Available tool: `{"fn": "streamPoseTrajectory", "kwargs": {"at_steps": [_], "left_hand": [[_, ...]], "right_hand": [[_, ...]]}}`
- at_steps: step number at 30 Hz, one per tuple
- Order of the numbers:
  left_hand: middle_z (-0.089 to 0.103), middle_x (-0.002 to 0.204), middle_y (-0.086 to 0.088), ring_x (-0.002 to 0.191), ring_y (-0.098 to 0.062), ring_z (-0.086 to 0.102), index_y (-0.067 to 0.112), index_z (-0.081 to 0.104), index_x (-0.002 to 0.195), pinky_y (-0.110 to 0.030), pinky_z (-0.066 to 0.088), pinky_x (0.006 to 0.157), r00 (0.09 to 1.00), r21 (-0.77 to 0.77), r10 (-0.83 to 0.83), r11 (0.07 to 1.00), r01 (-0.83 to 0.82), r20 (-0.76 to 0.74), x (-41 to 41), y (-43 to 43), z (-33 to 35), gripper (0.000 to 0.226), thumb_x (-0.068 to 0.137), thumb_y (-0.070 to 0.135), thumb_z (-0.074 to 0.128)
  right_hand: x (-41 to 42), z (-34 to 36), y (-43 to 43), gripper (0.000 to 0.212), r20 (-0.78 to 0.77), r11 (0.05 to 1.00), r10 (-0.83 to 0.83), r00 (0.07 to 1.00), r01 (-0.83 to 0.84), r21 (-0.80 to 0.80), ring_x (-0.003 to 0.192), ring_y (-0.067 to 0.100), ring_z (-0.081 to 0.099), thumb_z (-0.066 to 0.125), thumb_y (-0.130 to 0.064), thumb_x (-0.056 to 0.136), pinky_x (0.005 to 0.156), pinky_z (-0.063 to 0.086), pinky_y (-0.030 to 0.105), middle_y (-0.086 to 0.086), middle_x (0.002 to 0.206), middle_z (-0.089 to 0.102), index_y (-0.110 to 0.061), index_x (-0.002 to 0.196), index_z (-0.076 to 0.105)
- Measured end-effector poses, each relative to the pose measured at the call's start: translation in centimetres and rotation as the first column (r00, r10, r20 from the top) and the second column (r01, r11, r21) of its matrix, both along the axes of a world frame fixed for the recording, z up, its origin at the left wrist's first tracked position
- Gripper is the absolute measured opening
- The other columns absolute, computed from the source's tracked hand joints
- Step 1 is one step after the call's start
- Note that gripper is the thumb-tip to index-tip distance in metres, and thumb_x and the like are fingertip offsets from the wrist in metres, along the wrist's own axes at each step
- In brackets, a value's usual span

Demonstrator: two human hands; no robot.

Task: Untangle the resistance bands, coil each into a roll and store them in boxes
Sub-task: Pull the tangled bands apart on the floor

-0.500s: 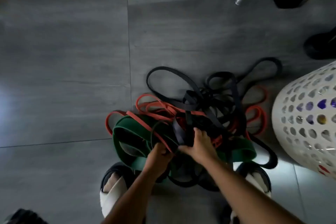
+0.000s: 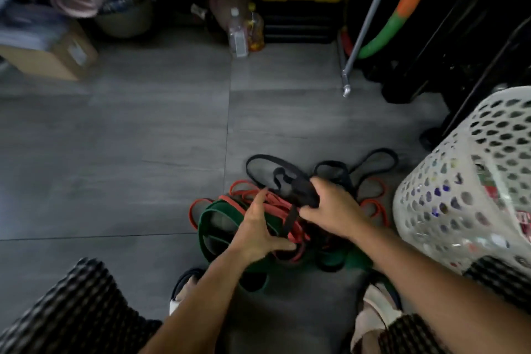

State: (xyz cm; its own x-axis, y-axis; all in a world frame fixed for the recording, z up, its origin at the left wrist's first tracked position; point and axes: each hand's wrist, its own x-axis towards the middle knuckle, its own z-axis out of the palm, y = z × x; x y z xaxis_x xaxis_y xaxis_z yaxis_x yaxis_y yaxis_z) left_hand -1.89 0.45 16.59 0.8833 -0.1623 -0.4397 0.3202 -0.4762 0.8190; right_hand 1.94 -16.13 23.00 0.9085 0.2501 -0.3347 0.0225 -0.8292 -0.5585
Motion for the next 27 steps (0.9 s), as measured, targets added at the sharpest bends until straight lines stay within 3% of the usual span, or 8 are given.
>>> {"fn": "streamPoseTrajectory", "kwargs": {"at_steps": [4, 8, 11, 13, 15, 20, 24, 27], "left_hand": [[0.021, 0.151, -0.003, 0.138, -0.022, 0.027, 0.025, -0.007, 0.145, -0.038, 0.031, 0.111, 0.981, -0.204, 0.074, 0.978, -0.037, 0.179, -0.4, -1.9, 7.2, 0.132, 0.054, 0.011, 0.088], [0.03, 0.143, -0.001, 0.134, -0.013, 0.031, 0.02, 0.008, 0.142, -0.005, 0.035, 0.097, 0.936, -0.332, 0.07, 0.942, 0.052, 0.346, -1.4, -3.9, 14.0, 0.113, 0.059, 0.004, 0.083], [0.041, 0.14, -0.003, 0.129, -0.014, 0.04, 0.022, 0.023, 0.137, -0.026, 0.038, 0.105, 0.928, -0.444, 0.112, 0.894, 0.063, 0.356, -2.6, -5.0, 17.7, 0.103, 0.054, 0.023, 0.083], [0.057, 0.122, -0.007, 0.112, -0.018, 0.055, 0.015, 0.038, 0.129, -0.033, 0.047, 0.095, 0.93, -0.493, 0.178, 0.87, 0.003, 0.321, -3.4, -5.6, 19.6, 0.091, 0.05, 0.032, 0.08], [0.063, 0.095, -0.004, 0.088, -0.017, 0.059, 0.017, 0.051, 0.105, -0.029, 0.05, 0.078, 0.89, -0.476, 0.277, 0.876, -0.078, 0.362, -3.5, -5.5, 20.9, 0.055, 0.055, 0.024, 0.074], [0.058, 0.056, -0.002, 0.052, -0.013, 0.053, 0.007, 0.053, 0.069, -0.027, 0.046, 0.059, 0.873, -0.352, 0.344, 0.91, -0.22, 0.345, -2.1, -1.9, 21.0, 0.006, 0.067, 0.012, 0.057], [0.053, 0.059, -0.005, 0.041, -0.002, 0.048, 0.011, 0.048, 0.075, -0.017, 0.044, 0.052, 0.823, -0.246, 0.409, 0.91, -0.335, 0.393, 0.9, 1.8, 20.0, 0.016, 0.082, -0.003, 0.048], [0.052, 0.063, -0.003, 0.04, 0.001, 0.048, 0.017, 0.046, 0.083, -0.015, 0.044, 0.053, 0.779, -0.184, 0.437, 0.899, -0.398, 0.449, 5.1, 5.0, 20.9, 0.02, 0.085, -0.002, 0.047]], "right_hand": [[-1.3, 10.0, 0.0, 0.03, 0.06, 0.979, 0.09, 0.994, -0.1, 0.179, 0.09, 0.023, 0.06, 0.063, -0.025, 0.073, 0.071, 0.044, 0.033, 0.004, 0.095, 0.063, -0.013, 0.099, 0.054], [-3.2, 17.6, 0.6, 0.042, 0.142, 0.9, 0.029, 0.989, -0.088, 0.426, 0.071, 0.009, 0.053, 0.054, -0.026, 0.058, 0.065, 0.042, 0.025, -0.003, 0.076, 0.057, -0.006, 0.095, 0.058], [-4.2, 21.5, 1.6, 0.025, 0.17, 0.816, -0.04, 0.985, -0.066, 0.574, 0.072, 0.01, 0.053, 0.054, -0.024, 0.057, 0.065, 0.041, 0.024, 0.0, 0.075, 0.056, -0.017, 0.081, 0.057], [-4.5, 23.4, 2.1, 0.019, 0.21, 0.817, -0.047, 0.977, -0.084, 0.571, 0.064, 0.007, 0.05, 0.054, -0.025, 0.056, 0.058, 0.039, 0.019, -0.004, 0.068, 0.054, -0.02, 0.074, 0.055], [-4.1, 24.3, 1.7, 0.017, 0.201, 0.798, -0.089, 0.975, -0.051, 0.6, 0.068, 0.009, 0.053, 0.058, -0.027, 0.06, 0.061, 0.04, 0.021, -0.003, 0.072, 0.057, -0.02, 0.076, 0.056], [-1.8, 21.4, -1.3, 0.018, 0.036, 0.771, -0.119, 0.992, 0.069, 0.633, 0.075, 0.01, 0.057, 0.055, -0.038, 0.087, 0.067, 0.043, 0.025, -0.005, 0.081, 0.063, -0.023, 0.08, 0.062], [-0.9, 12.9, -2.2, 0.017, -0.187, 0.731, -0.21, 0.96, 0.282, 0.622, 0.073, 0.012, 0.057, 0.049, -0.035, 0.091, 0.065, 0.043, 0.023, 0.0, 0.082, 0.063, -0.021, 0.086, 0.058], [-1.1, 5.8, -3.2, 0.019, -0.412, 0.703, -0.293, 0.863, 0.486, 0.518, 0.058, 0.008, 0.056, 0.047, -0.028, 0.093, 0.056, 0.042, 0.019, 0.002, 0.075, 0.061, -0.016, 0.081, 0.058]]}}
